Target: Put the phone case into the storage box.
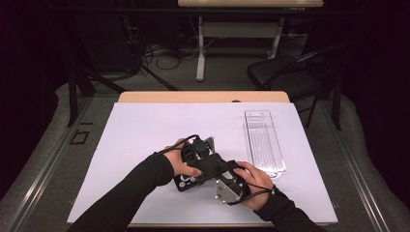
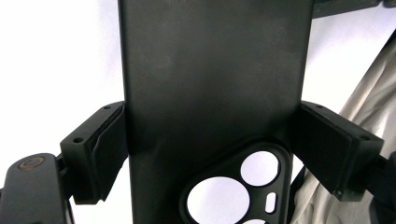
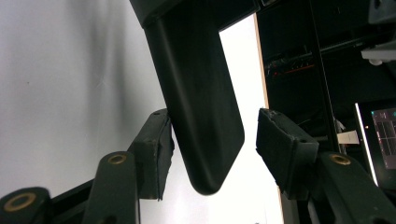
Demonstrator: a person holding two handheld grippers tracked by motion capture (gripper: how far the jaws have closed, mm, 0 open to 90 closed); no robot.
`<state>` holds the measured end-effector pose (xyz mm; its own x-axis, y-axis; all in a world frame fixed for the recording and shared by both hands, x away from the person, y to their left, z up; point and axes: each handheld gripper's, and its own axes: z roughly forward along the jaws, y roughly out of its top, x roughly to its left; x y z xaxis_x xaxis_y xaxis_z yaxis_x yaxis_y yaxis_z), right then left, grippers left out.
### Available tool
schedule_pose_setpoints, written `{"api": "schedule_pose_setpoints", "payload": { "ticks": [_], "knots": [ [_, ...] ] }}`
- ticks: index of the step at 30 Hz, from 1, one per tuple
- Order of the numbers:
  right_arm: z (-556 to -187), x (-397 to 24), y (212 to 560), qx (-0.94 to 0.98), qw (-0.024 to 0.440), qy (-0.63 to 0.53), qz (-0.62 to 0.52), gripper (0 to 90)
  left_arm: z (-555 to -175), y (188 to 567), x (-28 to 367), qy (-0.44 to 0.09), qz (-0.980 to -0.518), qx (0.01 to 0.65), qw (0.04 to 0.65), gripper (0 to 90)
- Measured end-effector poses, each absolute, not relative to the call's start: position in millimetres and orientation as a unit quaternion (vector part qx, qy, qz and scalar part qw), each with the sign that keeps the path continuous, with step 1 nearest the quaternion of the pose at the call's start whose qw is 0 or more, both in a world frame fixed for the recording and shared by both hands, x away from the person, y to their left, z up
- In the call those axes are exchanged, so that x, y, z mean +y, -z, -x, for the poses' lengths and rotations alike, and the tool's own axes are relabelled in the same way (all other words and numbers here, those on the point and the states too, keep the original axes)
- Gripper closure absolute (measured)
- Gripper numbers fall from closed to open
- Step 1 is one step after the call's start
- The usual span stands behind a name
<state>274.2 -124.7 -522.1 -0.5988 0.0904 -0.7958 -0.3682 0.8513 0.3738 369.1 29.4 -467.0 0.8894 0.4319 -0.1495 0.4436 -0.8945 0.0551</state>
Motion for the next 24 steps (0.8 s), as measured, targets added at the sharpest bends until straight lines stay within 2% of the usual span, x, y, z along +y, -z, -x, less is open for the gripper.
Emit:
{"api": "schedule_pose_setpoints", "payload": {
  "ticks": [24],
  "knots": [
    [-275.5, -117.9, 530.3, 0.848, 0.46, -0.237, 0.115, 49.7, -367.2, 467.2, 22.6, 0.078, -0.97, 0.223, 0.048, 14.6]
  ]
}}
